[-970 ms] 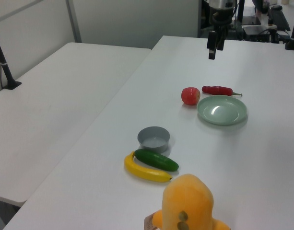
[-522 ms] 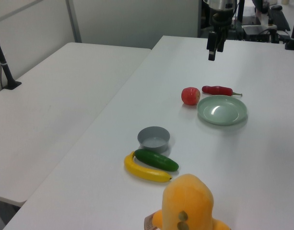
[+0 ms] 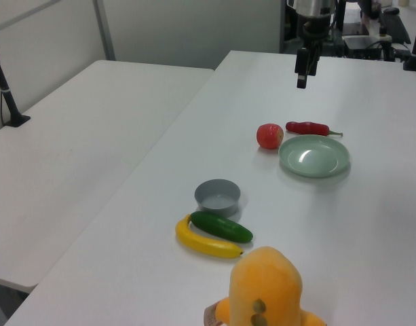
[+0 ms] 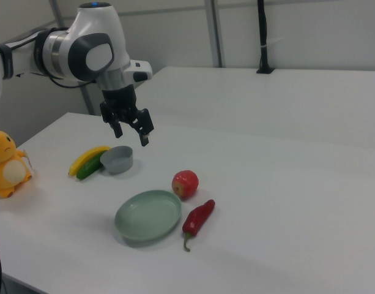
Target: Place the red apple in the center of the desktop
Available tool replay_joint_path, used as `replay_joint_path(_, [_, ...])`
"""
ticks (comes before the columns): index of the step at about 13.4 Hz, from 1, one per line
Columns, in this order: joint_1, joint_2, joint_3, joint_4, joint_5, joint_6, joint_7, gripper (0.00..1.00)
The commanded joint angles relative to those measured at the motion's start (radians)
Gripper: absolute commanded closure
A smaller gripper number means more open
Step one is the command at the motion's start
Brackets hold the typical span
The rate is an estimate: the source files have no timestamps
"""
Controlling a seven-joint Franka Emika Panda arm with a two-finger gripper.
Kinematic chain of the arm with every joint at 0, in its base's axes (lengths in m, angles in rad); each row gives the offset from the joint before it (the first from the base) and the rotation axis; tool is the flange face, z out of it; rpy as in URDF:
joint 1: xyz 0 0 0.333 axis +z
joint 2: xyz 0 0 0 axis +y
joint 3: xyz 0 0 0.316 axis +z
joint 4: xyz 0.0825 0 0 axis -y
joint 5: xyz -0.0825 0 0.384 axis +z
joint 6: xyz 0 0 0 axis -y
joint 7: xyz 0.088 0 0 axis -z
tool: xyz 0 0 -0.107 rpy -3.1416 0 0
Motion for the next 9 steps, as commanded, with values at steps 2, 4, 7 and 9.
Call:
replay_joint_path(2, [0.009, -0.035, -0.008, -0.039, 0.006, 0.018, -0.037, 0.00])
replay_joint_path(4, [0.009, -0.035, -0.006, -0.041, 0.001, 0.015, -0.068, 0.00])
replay_joint_path(7, [0.029, -0.033, -0.003, -0.041, -0.039, -0.011, -0.081, 0.00])
replay_joint_path(9, [0.029, -0.035, -0.003, -0.038, -0.057, -0.031, -0.077, 0.00])
